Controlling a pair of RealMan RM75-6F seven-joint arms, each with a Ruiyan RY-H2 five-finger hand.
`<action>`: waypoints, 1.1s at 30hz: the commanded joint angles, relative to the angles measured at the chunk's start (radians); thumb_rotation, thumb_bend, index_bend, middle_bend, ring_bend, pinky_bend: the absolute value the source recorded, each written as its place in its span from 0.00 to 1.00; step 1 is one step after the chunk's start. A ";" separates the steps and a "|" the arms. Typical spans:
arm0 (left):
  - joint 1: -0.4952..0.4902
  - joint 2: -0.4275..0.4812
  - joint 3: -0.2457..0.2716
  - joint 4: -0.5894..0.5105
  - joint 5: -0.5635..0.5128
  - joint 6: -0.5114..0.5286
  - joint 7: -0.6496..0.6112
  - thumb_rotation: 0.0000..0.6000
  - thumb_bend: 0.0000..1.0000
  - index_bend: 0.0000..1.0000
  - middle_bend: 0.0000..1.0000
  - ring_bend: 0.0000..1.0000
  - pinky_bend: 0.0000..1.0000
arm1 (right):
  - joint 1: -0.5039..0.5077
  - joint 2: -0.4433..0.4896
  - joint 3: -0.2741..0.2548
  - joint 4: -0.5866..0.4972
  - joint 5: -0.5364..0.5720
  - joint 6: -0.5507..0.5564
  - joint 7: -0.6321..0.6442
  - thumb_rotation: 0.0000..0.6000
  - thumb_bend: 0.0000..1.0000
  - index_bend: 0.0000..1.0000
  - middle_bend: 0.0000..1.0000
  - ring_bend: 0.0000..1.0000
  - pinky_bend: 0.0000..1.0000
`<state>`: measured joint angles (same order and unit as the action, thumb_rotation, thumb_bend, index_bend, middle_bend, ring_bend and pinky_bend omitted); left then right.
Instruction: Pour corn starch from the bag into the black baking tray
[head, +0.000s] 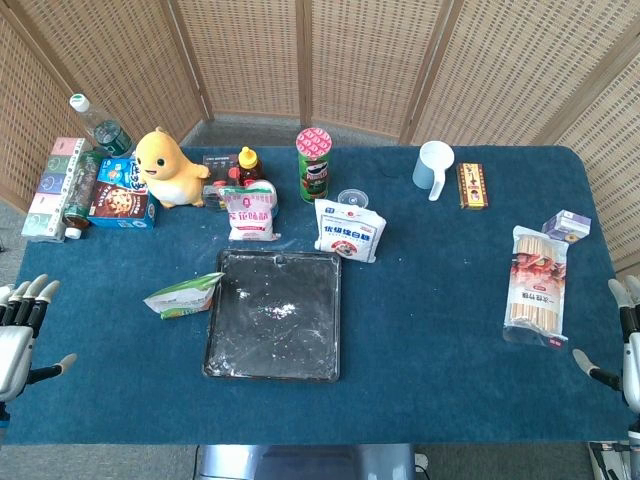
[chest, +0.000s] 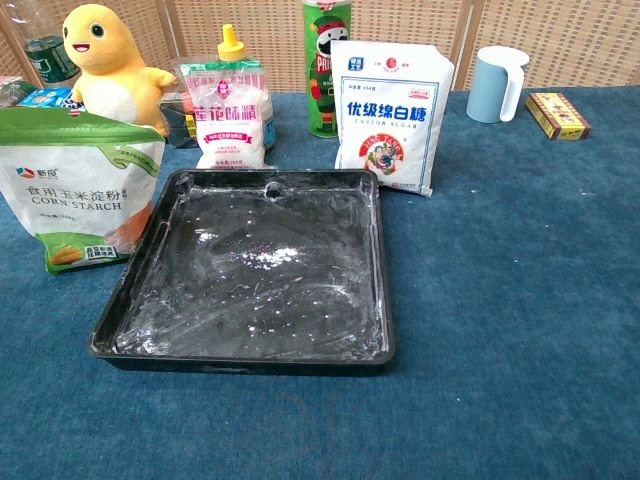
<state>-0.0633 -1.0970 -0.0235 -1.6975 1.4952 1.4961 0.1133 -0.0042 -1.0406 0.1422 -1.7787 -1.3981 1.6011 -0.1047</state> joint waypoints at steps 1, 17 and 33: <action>-0.002 -0.003 0.001 0.003 -0.003 -0.007 0.000 1.00 0.00 0.00 0.00 0.00 0.07 | 0.000 0.001 0.000 0.000 0.001 -0.002 0.002 1.00 0.05 0.00 0.00 0.00 0.00; -0.125 -0.180 -0.038 0.209 -0.023 -0.184 -0.277 1.00 0.00 0.00 0.00 0.00 0.07 | 0.011 0.028 -0.001 -0.012 0.031 -0.059 0.057 1.00 0.05 0.00 0.00 0.00 0.00; -0.191 -0.432 -0.102 0.320 -0.119 -0.225 -0.262 1.00 0.00 0.00 0.00 0.00 0.07 | 0.003 0.055 0.005 -0.013 0.033 -0.058 0.126 1.00 0.05 0.00 0.00 0.00 0.00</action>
<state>-0.2488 -1.5194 -0.1194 -1.3861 1.3860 1.2775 -0.1563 -0.0005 -0.9867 0.1464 -1.7919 -1.3652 1.5438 0.0200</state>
